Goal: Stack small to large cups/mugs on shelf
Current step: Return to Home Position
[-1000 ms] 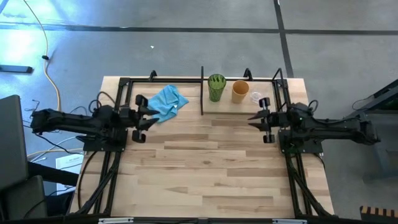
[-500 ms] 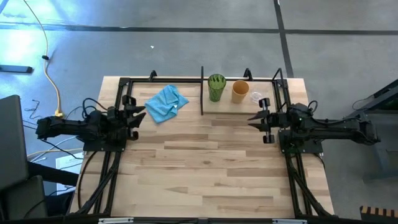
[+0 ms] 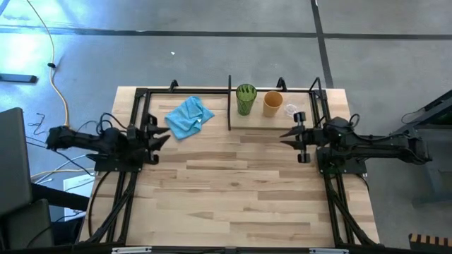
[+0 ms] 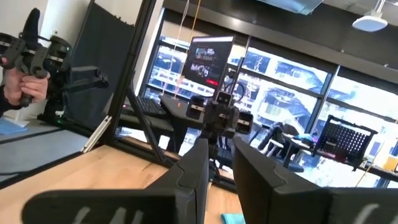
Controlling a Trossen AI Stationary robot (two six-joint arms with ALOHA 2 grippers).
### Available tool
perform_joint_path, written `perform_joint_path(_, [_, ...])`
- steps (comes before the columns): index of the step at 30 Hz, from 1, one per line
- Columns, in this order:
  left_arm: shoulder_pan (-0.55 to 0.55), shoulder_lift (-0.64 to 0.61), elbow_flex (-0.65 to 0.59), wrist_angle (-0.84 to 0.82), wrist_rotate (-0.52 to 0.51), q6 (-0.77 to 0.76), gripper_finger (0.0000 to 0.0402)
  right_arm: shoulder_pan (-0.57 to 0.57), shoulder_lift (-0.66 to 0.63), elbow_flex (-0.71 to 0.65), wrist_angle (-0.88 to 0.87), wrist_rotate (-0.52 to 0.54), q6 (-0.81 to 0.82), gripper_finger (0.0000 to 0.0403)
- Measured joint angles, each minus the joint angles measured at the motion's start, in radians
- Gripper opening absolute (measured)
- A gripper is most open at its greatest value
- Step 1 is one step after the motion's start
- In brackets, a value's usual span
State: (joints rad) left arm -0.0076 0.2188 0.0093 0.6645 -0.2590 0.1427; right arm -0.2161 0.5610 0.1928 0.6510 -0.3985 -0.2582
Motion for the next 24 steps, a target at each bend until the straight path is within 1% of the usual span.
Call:
perform_joint_path(3, [-0.067, 0.001, 0.000, -0.067, -0.061, 0.013, 0.0108, 0.000, 0.000, 0.000, -0.025, 0.000, -0.006, 0.0064])
perform_joint_path(8, [-0.181, 0.000, 0.000, -0.109, -0.167, 0.071, 0.0108, 0.000, 0.000, 0.000, -0.040, -0.001, -0.004, 0.0064])
perform_joint_path(13, [-0.311, -0.011, 0.000, -0.205, -0.342, 0.109, 0.0108, 0.000, 0.000, 0.000, -0.072, -0.006, 0.006, 0.0064])
perform_joint_path(14, [-0.332, -0.017, 0.000, -0.216, -0.358, 0.121, 0.0108, 0.000, 0.000, 0.000, -0.077, -0.006, 0.006, 0.0064])
perform_joint_path(16, [-0.367, -0.033, 0.009, -0.233, -0.341, 0.154, 0.0108, 0.000, 0.000, 0.000, -0.077, -0.006, 0.006, 0.0064])
perform_joint_path(19, [-0.394, -0.060, 0.061, -0.298, -0.272, 0.179, 0.0101, 0.000, 0.000, 0.000, -0.075, -0.006, 0.007, 0.0064])
perform_joint_path(22, [-0.408, -0.084, 0.121, -0.396, -0.259, 0.205, 0.0087, 0.000, 0.000, 0.000, -0.065, -0.008, 0.019, 0.0064])
perform_joint_path(24, [-0.417, -0.103, 0.155, -0.434, -0.244, 0.237, 0.0078, 0.001, 0.000, 0.000, -0.065, -0.013, 0.034, 0.0064])
